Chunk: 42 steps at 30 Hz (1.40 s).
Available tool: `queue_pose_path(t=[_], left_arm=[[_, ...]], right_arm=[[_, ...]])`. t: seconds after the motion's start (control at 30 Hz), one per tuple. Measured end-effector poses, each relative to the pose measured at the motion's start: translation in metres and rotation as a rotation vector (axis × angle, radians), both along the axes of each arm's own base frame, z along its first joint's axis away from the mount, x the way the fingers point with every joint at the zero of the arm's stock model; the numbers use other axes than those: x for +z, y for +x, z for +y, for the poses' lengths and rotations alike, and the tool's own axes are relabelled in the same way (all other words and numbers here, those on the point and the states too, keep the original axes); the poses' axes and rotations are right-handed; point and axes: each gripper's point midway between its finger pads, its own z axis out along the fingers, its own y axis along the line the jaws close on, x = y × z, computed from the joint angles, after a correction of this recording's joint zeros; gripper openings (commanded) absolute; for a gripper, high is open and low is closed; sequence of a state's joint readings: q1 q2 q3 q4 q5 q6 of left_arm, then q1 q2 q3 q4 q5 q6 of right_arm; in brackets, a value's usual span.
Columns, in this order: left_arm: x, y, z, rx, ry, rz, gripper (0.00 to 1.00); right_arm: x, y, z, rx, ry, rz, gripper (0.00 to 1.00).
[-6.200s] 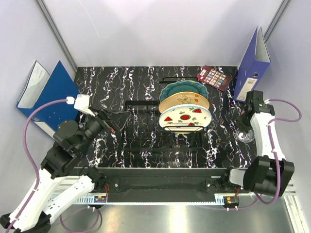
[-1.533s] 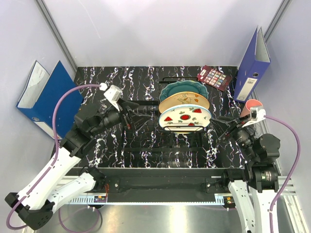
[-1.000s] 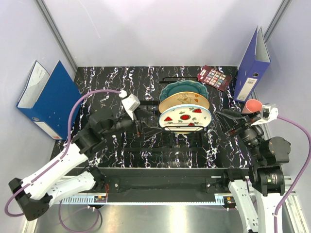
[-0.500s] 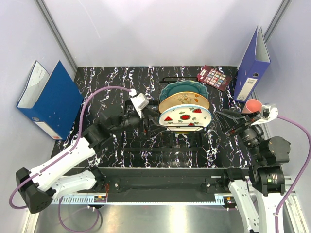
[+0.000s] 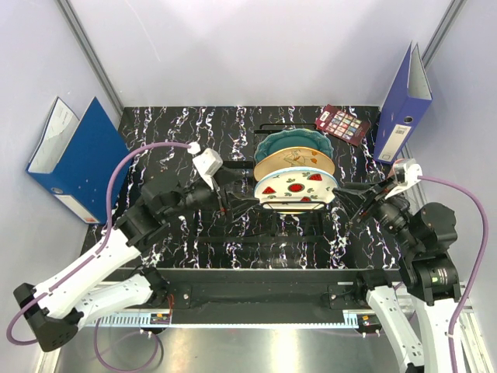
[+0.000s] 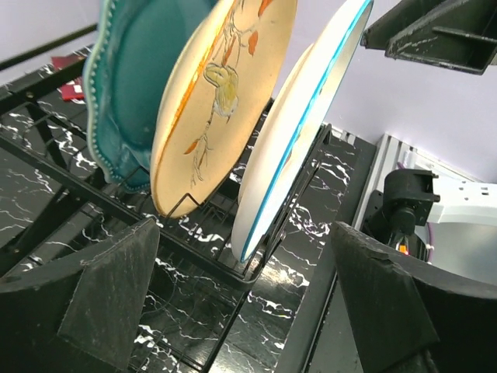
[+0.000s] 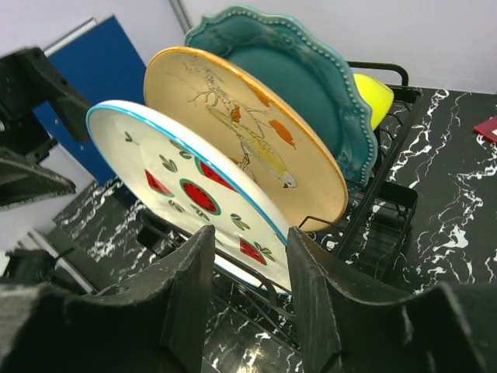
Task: Unload the mixed dishes from the dish rack
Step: Pick up the plate from the dish rack.
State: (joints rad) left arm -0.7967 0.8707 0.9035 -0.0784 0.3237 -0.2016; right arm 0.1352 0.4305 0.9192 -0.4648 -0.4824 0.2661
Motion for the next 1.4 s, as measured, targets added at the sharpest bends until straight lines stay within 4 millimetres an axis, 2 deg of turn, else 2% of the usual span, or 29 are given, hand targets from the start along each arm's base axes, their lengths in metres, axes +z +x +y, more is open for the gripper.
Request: queue_pose_path(t=[0.27, 0.73, 0.9, 1.03, 1.07, 1.13, 1.17, 1.27, 1.4], left_arm=[[0.006, -0.002, 0.007, 0.021, -0.009, -0.015, 0.96], [0.006, -0.003, 0.008, 0.021, -0.007, -0.012, 0.97], [0.006, -0.004, 0.008, 0.016, -0.009, -0.012, 0.97], [0.006, -0.005, 0.008, 0.014, -0.01, -0.013, 0.96], [0.006, -0.005, 0.009, 0.014, -0.011, -0.014, 0.97], [0.008, -0.006, 0.01, 0.015, -0.016, -0.015, 0.96], [0.008, -0.006, 0.01, 0.015, -0.018, -0.016, 0.96], [0.008, -0.007, 0.01, 0.014, -0.02, -0.013, 0.96], [0.006, -0.007, 0.01, 0.014, -0.018, -0.007, 0.96]], right_arm=[[-0.006, 0.001, 0.007, 0.058, -0.111, -0.014, 0.55], [-0.037, 0.041, 0.007, 0.029, -0.25, 0.063, 0.57], [-0.038, 0.044, 0.011, 0.049, -0.259, 0.068, 0.54], [-0.038, 0.044, 0.017, 0.083, -0.254, 0.069, 0.35], [-0.038, 0.043, 0.019, 0.095, -0.252, 0.066, 0.25], [-0.036, 0.044, 0.021, 0.104, -0.257, 0.052, 0.13], [-0.037, 0.043, 0.021, 0.113, -0.269, 0.04, 0.02], [-0.039, 0.044, 0.023, 0.149, -0.332, -0.025, 0.0], [-0.035, 0.044, 0.023, 0.132, -0.296, -0.009, 0.0]])
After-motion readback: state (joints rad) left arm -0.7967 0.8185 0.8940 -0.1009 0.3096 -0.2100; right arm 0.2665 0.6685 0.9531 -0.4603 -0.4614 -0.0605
